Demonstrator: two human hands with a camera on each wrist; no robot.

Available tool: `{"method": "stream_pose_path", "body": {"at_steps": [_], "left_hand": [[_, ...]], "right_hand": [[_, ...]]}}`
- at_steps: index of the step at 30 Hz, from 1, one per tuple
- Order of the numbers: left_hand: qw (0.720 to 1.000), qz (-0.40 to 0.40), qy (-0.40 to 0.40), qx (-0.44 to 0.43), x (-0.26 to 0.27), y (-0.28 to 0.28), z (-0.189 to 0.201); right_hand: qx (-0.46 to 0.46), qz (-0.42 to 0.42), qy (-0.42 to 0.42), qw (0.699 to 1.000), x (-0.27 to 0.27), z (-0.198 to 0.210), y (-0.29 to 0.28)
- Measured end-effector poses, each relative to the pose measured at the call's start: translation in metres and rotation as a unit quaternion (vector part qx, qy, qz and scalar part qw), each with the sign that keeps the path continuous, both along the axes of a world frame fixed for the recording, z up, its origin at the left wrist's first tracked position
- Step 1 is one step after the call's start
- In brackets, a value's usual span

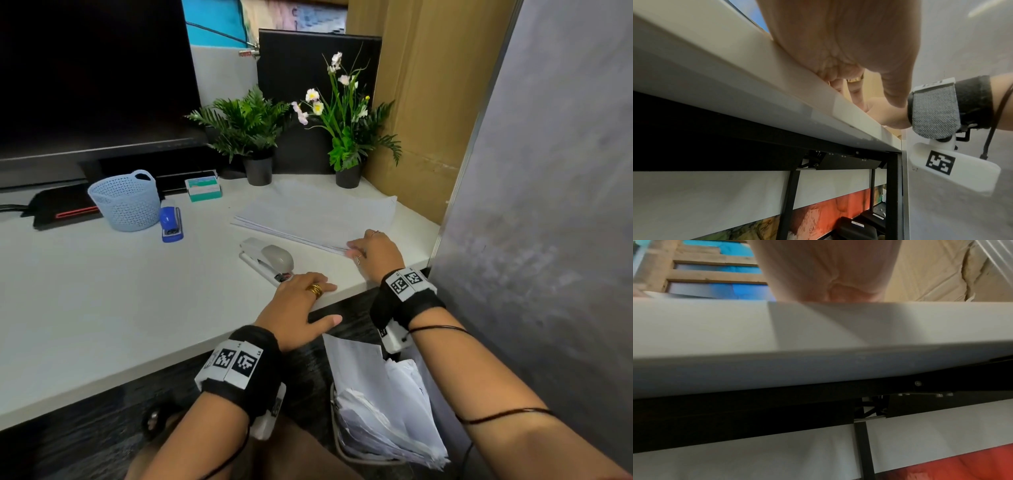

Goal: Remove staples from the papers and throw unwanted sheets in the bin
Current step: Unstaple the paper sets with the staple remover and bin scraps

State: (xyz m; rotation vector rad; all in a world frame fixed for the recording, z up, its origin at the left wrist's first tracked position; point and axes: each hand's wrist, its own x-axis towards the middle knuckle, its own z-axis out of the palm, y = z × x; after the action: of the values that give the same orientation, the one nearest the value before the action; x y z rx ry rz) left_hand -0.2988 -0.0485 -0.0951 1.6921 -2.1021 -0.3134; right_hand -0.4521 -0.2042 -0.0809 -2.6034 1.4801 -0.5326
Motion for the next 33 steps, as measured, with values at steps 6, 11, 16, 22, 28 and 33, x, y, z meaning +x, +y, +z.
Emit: {"method": "stream_pose_path", "body": {"at_steps": [6,11,16,22,28,33], "left_hand": [[1.000,0.004,0.002,0.007,0.000,0.001,0.002],[0.996,0.012,0.076,0.034,0.000,-0.003,0.008],[0.929,0.074,0.358,0.055,-0.004,-0.002,0.042],[0.769,0.111,0.629,0.020,0.019,0.000,0.085],[0.736,0.191,0.644,-0.080,0.049,0.027,0.088],[0.755,0.250,0.575,-0.190,0.088,0.065,0.085]], "right_hand": [[-0.091,-0.053,-0.057,0.993,0.006,0.013,-0.001],[-0.328,-0.048,-0.159,0.930,0.020,0.050,0.029],[-0.372,-0.003,-0.235,0.898,0.026,0.068,0.065],[-0.397,0.135,-0.240,0.876,0.039,0.061,0.100],[-0.351,0.208,-0.230,0.884,0.058,0.042,0.112],[-0.040,0.055,-0.238,0.969,0.075,0.045,0.104]]}}
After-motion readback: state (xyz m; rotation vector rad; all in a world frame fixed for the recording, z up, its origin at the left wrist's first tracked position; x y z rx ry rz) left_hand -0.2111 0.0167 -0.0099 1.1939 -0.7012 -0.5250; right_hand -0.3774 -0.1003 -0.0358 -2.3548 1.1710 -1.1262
